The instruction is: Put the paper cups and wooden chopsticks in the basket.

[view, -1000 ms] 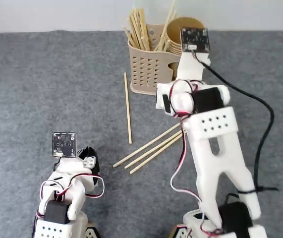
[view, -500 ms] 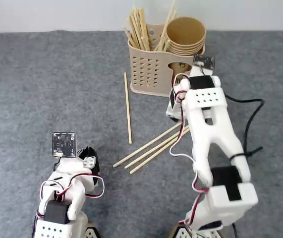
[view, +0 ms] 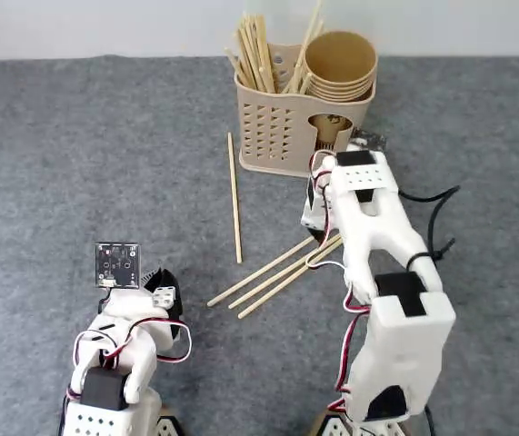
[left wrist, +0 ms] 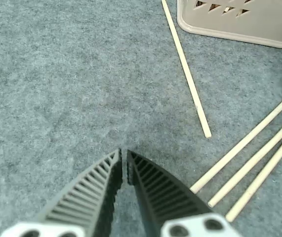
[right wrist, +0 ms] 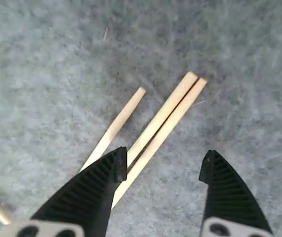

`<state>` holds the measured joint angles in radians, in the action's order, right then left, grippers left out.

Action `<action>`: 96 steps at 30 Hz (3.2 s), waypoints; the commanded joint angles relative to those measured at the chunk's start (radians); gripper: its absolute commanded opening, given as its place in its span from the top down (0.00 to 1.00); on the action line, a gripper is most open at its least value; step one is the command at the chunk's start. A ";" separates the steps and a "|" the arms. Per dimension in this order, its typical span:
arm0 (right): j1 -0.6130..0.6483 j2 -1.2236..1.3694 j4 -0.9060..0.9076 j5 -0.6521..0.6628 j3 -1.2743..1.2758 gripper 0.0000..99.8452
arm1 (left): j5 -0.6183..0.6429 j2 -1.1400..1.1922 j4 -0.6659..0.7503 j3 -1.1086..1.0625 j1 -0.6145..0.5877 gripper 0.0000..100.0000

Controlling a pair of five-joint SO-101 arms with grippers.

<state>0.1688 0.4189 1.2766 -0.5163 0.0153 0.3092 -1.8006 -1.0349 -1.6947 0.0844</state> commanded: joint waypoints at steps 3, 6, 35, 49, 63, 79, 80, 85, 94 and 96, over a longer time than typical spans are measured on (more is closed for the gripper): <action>-0.016 0.018 -0.012 -0.012 -0.054 0.94 | -0.009 -0.015 -0.003 0.010 -0.008 0.98; -0.016 0.025 -0.007 -0.012 -0.054 0.98 | -0.009 -0.015 -0.003 0.010 -0.008 0.98; -0.001 -0.656 0.133 0.123 -0.068 0.99 | -0.009 -0.015 -0.003 0.010 -0.008 0.98; 0.074 -0.829 -0.510 0.394 -0.133 0.99 | -0.009 -0.015 -0.003 0.010 -0.008 0.98; 0.159 -0.613 -1.193 0.603 -0.132 0.99 | -0.009 -0.015 -0.003 0.010 -0.008 0.98; 0.173 -0.478 -1.026 0.677 -0.129 0.85 | -0.009 -0.015 -0.003 0.010 -0.008 0.98; 0.174 -0.489 -1.003 0.677 -0.129 0.85 | -0.009 -0.015 -0.003 0.010 -0.008 0.98; 0.177 -0.565 -0.820 0.675 -0.129 0.91 | -0.009 -0.015 -0.003 0.010 -0.008 0.98; 0.142 -0.690 -0.268 0.471 -0.129 0.98 | -0.009 -0.015 -0.003 0.010 -0.008 0.98; 0.127 -0.694 -0.154 0.436 -0.129 0.98 | -0.009 -0.015 -0.003 0.010 -0.008 0.98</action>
<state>0.3191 -0.2148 0.9666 -0.0192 -0.0598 0.3092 -1.8006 -1.0349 -1.6947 0.0844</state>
